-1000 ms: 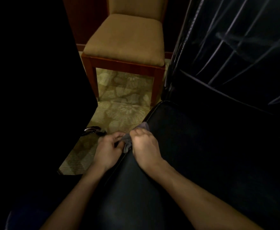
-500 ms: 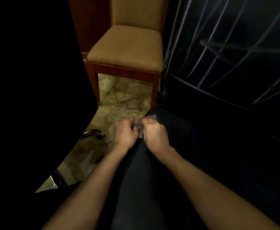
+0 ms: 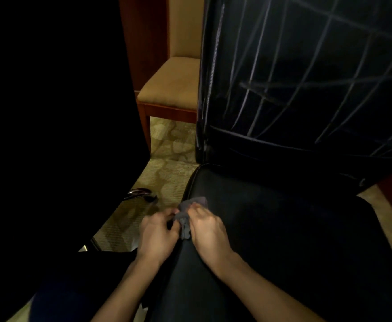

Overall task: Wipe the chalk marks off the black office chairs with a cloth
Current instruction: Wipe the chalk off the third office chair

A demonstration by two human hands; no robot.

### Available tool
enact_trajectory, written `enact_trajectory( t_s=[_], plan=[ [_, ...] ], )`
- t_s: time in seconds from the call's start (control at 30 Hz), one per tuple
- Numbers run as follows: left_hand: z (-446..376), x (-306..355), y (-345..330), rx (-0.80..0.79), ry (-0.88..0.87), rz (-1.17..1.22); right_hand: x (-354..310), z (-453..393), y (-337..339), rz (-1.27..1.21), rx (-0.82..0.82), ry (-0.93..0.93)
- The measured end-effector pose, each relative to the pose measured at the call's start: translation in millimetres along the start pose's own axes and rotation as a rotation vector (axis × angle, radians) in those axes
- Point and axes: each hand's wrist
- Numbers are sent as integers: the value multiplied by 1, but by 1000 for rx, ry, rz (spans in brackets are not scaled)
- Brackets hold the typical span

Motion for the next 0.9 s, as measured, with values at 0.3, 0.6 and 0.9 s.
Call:
enact_trajectory(
  t_s=[0.3, 0.6, 0.9],
  plan=[
    [73, -8, 8, 38, -28, -82, -21, 69, 6, -11, 6, 108],
    [-25, 17, 0, 152, -53, -100, -3, -34, 13, 53, -109, -70],
    [-2, -2, -9, 158, -95, -121, 0, -4, 1, 46, 37, -28]
  ],
)
Point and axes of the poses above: each hand's wrist, its own z-axis away from the middle knuckle, its own y-axis out of the back of the hand, x = y × z, and after that the axes turned 11 degrees about z, right-handed
